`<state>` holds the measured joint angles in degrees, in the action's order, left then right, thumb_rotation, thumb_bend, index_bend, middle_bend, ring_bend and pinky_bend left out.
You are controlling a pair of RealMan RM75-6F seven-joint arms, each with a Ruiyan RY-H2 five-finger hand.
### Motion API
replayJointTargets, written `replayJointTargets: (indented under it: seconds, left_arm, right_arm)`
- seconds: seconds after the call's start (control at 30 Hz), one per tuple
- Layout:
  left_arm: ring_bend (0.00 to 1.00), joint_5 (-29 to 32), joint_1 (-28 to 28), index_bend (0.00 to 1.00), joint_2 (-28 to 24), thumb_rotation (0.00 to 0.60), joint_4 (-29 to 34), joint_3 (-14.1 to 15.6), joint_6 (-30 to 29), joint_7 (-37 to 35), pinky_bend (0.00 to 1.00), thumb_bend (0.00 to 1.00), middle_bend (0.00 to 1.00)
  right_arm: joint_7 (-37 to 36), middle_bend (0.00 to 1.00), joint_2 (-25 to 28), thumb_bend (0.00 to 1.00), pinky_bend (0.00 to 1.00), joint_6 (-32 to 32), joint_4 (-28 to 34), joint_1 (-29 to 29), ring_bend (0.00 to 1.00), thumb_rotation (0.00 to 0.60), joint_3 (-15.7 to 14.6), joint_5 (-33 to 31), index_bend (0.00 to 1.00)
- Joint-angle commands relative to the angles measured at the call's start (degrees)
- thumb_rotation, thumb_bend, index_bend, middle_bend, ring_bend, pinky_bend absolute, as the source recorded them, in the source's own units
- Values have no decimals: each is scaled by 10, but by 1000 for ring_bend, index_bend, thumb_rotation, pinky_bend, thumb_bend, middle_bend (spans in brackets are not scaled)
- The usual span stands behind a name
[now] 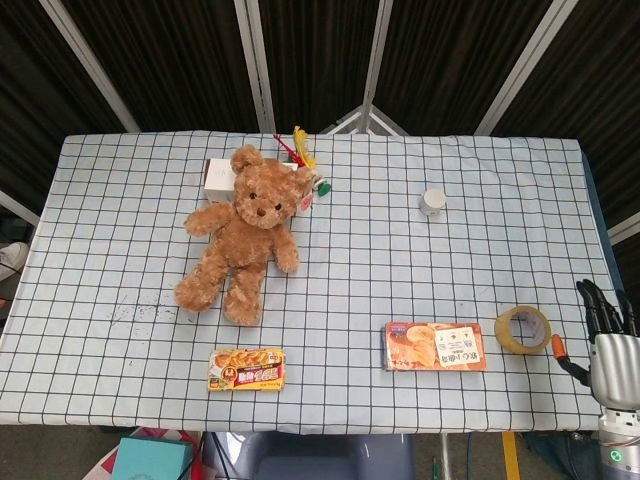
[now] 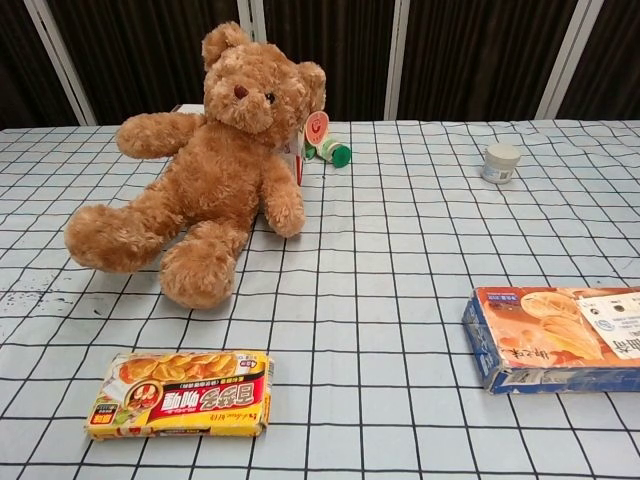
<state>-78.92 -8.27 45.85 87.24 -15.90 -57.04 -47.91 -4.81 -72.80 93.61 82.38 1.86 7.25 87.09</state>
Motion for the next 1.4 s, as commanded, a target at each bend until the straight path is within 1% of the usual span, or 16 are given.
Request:
replayJointTargets:
  seconds: [0.03, 0.1, 0.2, 0.27, 0.4, 0.5, 0.73, 0.83, 0.9, 0.93, 1.07, 1.2, 1.4]
  left_arm:
    - [0, 35, -96, 136, -57, 600, 46, -33, 193, -190, 122, 200, 104]
    - [0, 40, -123, 136, -55, 600, 41, -36, 237, -210, 122, 200, 104]
    - [0, 65, -172, 136, -39, 600, 27, -45, 321, -251, 122, 199, 101]
    - [0, 80, -198, 137, -20, 600, 5, -47, 361, -256, 122, 198, 95]
    - [0, 114, -246, 137, 29, 600, -44, -45, 415, -241, 122, 171, 87]
    - [0, 136, -277, 136, 66, 600, -75, -41, 437, -218, 122, 170, 88]
    - [0, 190, -341, 136, 145, 600, -135, -28, 463, -165, 122, 170, 98]
    - [0, 214, -367, 137, 178, 600, -163, -15, 469, -138, 122, 170, 111]
    - [0, 238, -392, 139, 215, 600, -188, -7, 466, -119, 122, 170, 120]
    - [0, 249, -400, 142, 225, 600, -199, -2, 466, -111, 122, 170, 125]
    - [0, 283, -423, 147, 245, 600, -212, 10, 468, -82, 122, 171, 131]
    - [0, 301, -434, 147, 256, 600, -211, 12, 463, -61, 122, 171, 133]
    - [0, 326, -445, 177, 272, 600, -210, 11, 447, -36, 122, 177, 158]
  right_arm:
    - [0, 117, -1, 367, 62, -8, 0, 3, 235, 600, 2, -6, 85]
    - [-3, 117, 0, 367, 62, -11, 0, 3, 235, 600, 2, -9, 85]
    - [-9, 117, 1, 367, 62, -13, 2, 3, 235, 600, 3, -13, 85]
    - [-10, 117, 2, 367, 62, -13, 1, 2, 235, 600, 3, -13, 85]
    - [-13, 117, 2, 367, 62, -14, 1, 2, 235, 600, 4, -15, 85]
    - [-16, 117, 2, 367, 62, -16, 1, 3, 235, 600, 5, -18, 85]
    - [-24, 117, 2, 367, 62, -26, -1, 5, 235, 600, 8, -27, 85]
    - [-28, 117, 1, 367, 62, -31, -3, 7, 235, 600, 9, -32, 85]
    - [-37, 117, 2, 367, 62, -38, -4, 8, 235, 600, 12, -38, 85]
    - [-39, 117, 2, 367, 62, -38, -4, 8, 235, 600, 12, -39, 85]
    - [-43, 117, 3, 367, 62, -39, -6, 8, 235, 600, 12, -40, 85]
    - [-46, 117, 3, 367, 62, -41, -7, 8, 235, 600, 12, -41, 85]
    - [-49, 117, 4, 368, 62, -44, -8, 8, 235, 600, 12, -44, 85]
